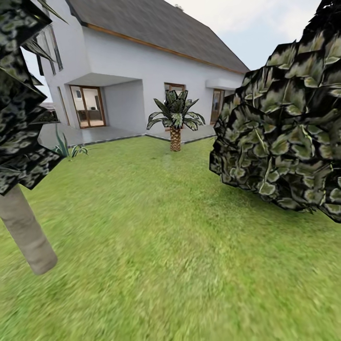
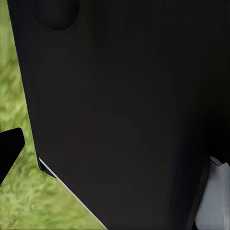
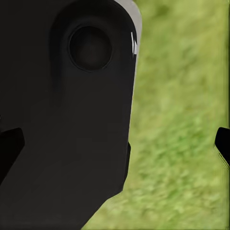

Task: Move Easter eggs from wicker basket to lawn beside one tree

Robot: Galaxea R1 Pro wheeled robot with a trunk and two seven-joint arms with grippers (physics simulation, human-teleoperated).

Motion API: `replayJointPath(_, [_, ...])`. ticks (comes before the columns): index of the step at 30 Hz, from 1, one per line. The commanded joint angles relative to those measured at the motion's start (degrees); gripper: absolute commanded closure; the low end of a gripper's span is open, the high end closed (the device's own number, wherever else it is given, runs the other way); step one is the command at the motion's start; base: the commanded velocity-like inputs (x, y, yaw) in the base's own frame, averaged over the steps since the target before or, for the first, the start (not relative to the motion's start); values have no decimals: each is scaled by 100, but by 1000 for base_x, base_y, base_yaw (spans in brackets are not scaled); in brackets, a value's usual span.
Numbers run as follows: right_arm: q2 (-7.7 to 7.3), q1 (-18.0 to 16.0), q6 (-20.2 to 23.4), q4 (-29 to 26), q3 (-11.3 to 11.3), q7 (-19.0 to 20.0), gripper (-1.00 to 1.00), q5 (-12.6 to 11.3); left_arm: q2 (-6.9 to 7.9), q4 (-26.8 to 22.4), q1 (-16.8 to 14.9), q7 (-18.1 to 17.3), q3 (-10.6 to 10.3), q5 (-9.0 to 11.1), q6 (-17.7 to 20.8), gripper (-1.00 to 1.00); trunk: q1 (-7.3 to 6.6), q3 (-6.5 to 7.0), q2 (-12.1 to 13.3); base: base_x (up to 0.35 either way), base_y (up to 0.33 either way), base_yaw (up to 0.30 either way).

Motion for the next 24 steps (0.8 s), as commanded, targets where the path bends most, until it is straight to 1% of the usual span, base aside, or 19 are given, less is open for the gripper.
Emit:
replayJointPath(1, [-1, -8, -7, 15, 0, -1, -100, 40, -1, -11, 2, 7, -1, -6, -4, -100, 3, -4, -2, 333, 0, 1])
replayJointPath(14, [0, -8, -7, 15, -4, -1, -100, 36, -7, -11, 2, 7, -4, -6, -4, -100, 3, -4, -2, 333, 0, 5])
replayJointPath(20, [-1, -8, -7, 15, 0, -1, -100, 37, -10, -11, 5, 7, 0, -6, -4, -100, 3, -4, -2, 333, 0, 174])
replayJointPath(24, [0, -8, -7, 15, 0, -1, -100, 40, -11, -4, 3, 7, -4, -6, -4, -100, 3, -4, -2, 333, 0, 54])
